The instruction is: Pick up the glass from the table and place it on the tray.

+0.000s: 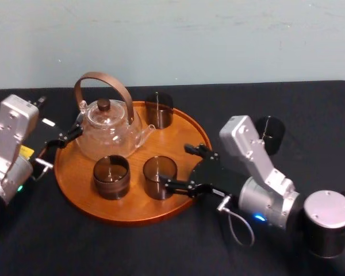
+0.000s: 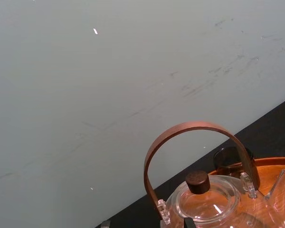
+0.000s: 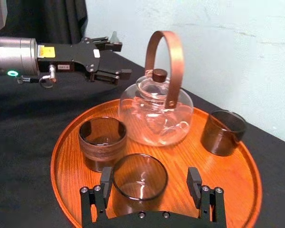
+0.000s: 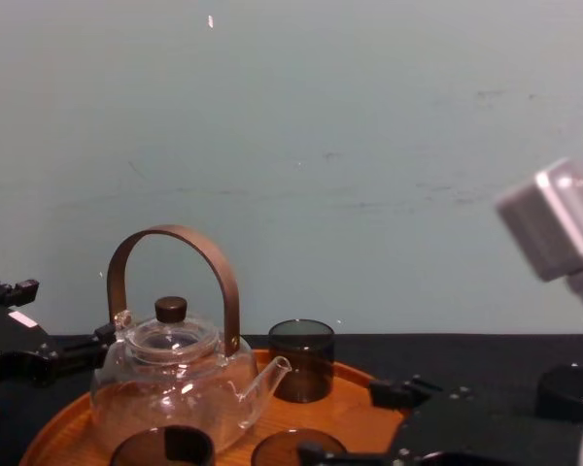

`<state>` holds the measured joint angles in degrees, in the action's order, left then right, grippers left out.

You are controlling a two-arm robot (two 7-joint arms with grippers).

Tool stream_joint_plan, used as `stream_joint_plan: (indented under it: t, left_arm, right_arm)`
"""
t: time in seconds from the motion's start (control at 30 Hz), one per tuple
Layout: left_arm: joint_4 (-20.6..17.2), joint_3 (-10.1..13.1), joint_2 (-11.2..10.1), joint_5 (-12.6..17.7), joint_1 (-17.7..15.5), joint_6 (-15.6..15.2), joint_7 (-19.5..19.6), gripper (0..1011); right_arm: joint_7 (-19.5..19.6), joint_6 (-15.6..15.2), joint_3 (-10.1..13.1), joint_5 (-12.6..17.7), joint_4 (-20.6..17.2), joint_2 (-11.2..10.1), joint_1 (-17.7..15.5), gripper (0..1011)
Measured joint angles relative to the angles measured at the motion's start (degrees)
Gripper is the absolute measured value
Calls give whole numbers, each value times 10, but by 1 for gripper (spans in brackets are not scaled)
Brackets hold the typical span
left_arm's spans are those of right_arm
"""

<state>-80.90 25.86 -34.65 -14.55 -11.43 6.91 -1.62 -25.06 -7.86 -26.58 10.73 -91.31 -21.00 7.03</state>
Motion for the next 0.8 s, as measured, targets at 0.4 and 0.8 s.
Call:
stream_joint_plan:
  t: [0.4, 0.8]
  left_arm:
    - [0, 0, 0, 0, 0, 0, 0, 1001]
    - [0, 0, 0, 0, 0, 0, 0, 1001]
  right_arm:
    - [7, 8, 47, 43, -37, -44, -41, 1002]
    - [16, 28, 92, 71, -50, -84, -90, 1002]
